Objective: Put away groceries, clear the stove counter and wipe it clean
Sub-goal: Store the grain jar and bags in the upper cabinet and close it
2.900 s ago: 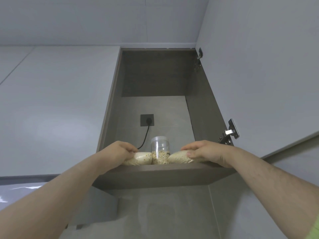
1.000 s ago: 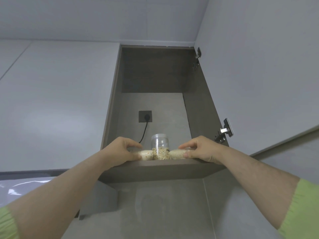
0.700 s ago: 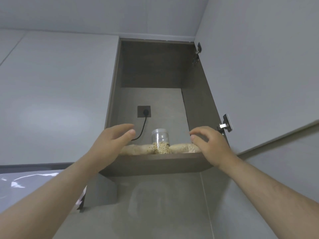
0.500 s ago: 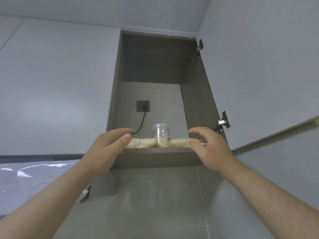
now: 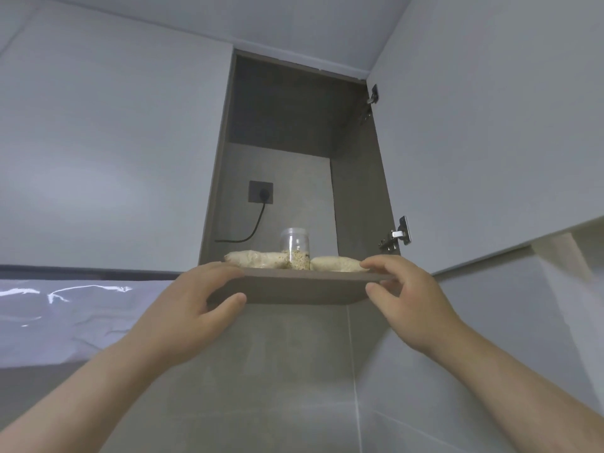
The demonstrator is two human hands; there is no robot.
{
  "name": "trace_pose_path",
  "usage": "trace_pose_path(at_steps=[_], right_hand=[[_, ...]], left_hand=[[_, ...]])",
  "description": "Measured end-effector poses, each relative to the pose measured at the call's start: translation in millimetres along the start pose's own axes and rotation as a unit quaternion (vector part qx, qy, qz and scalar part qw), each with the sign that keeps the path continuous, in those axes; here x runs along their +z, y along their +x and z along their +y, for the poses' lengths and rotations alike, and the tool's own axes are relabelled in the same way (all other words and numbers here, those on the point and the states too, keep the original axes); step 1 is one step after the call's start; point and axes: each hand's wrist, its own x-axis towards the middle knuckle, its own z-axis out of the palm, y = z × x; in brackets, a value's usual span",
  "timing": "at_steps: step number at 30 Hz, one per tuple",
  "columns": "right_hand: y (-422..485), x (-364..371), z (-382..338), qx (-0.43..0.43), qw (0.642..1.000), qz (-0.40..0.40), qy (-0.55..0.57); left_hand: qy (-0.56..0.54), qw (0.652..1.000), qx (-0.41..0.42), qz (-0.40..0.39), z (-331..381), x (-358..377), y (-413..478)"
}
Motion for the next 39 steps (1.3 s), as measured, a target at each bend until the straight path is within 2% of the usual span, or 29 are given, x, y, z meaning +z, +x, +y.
trace_pose_path(at_steps=[5,9,11,13,14,15,16,17,21,26,29,34,39], right_hand=[[-5,-52,-20,-0.019,0.999,0.044,0.007],[-11,-110,-31,-0.082,0.983,0.15,-0.069],[-13,-148,-41,-0.164,0.948,0.232,-0.147],[-11,-186,-50,-0.239,0.879,0.325,-0.256],[-10,-201,-53,-0.256,0.842,0.372,-0.297],[-10,-214,-56,-0.25,0.819,0.409,-0.315],[-9,-224,-58,-0.224,0.82,0.427,-0.308],[-10,-230,-59,-0.188,0.838,0.426,-0.286],[-11,-245,-55,-0.017,0.929,0.322,-0.179],[-18,-253,-52,0.068,0.965,0.251,-0.027],[-20,-249,-53,0.074,0.966,0.241,0.057],[-22,-235,-72,0.0,0.976,0.198,0.095],[-16,-199,-91,-0.019,0.983,0.138,0.12]], left_hand=[[-0.01,1.0,0.017,0.01,43,1,8],[-0.008,0.999,0.037,0.008,87,8,18],[-0.02,0.999,0.036,0.0,104,12,20],[-0.032,0.999,0.032,-0.002,114,16,19],[-0.036,0.999,0.026,-0.004,120,18,19],[-0.038,0.999,0.023,-0.009,125,18,18],[-0.039,0.999,0.019,-0.011,131,18,16],[-0.04,0.999,0.014,-0.011,136,18,15],[-0.03,0.999,-0.013,-0.015,147,9,9],[0.001,0.999,-0.049,-0.015,156,-9,3],[0.007,0.997,-0.07,-0.013,162,-23,0],[0.026,0.995,-0.098,-0.009,165,-50,-10],[0.053,0.992,-0.111,0.012,156,-67,-20]])
